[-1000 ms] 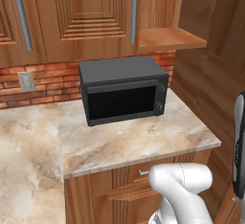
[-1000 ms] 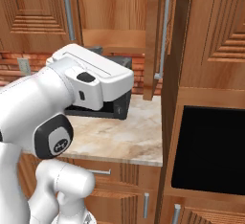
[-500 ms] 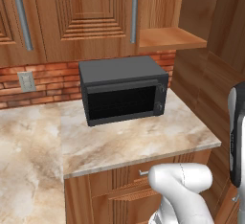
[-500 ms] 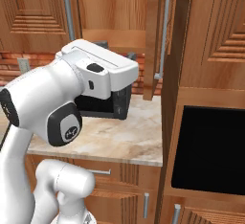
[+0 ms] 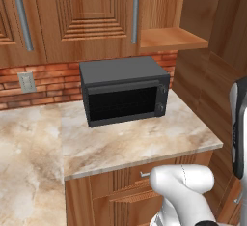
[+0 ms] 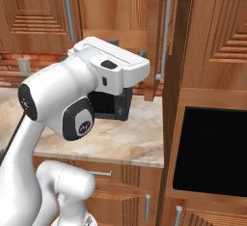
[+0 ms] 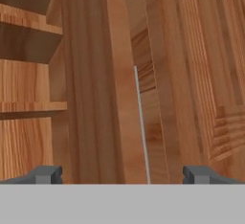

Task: Open the cabinet. Pick the dish brush and place it next to the sink. Then close the cabinet.

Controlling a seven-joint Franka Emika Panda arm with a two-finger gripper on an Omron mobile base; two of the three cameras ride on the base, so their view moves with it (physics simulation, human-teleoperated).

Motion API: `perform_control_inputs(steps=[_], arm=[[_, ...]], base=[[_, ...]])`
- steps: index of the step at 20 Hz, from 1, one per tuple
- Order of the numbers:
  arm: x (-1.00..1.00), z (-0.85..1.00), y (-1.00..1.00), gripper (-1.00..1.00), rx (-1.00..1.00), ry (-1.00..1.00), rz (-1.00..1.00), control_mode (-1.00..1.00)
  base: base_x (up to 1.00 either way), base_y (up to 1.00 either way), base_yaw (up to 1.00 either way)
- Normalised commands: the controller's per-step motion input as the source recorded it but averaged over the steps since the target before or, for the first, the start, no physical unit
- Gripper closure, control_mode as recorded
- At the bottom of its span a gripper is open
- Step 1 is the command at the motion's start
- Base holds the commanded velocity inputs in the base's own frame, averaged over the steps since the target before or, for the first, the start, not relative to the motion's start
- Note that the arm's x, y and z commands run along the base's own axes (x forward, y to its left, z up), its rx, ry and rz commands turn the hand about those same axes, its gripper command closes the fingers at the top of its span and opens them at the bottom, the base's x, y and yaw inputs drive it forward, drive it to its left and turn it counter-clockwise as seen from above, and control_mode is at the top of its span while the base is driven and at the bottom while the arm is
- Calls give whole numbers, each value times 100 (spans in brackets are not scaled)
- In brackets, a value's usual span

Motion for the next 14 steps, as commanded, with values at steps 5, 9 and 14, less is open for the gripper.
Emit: perform_control_inputs(steps=[5,9,14], arm=[[20,0,-23,-100,1,0,0,-100],[47,0,-19,-100,1,0,8,-100],[33,0,-19,-100,1,0,11,-100]], base=[[0,0,0],[0,0,0],[0,0,0]])
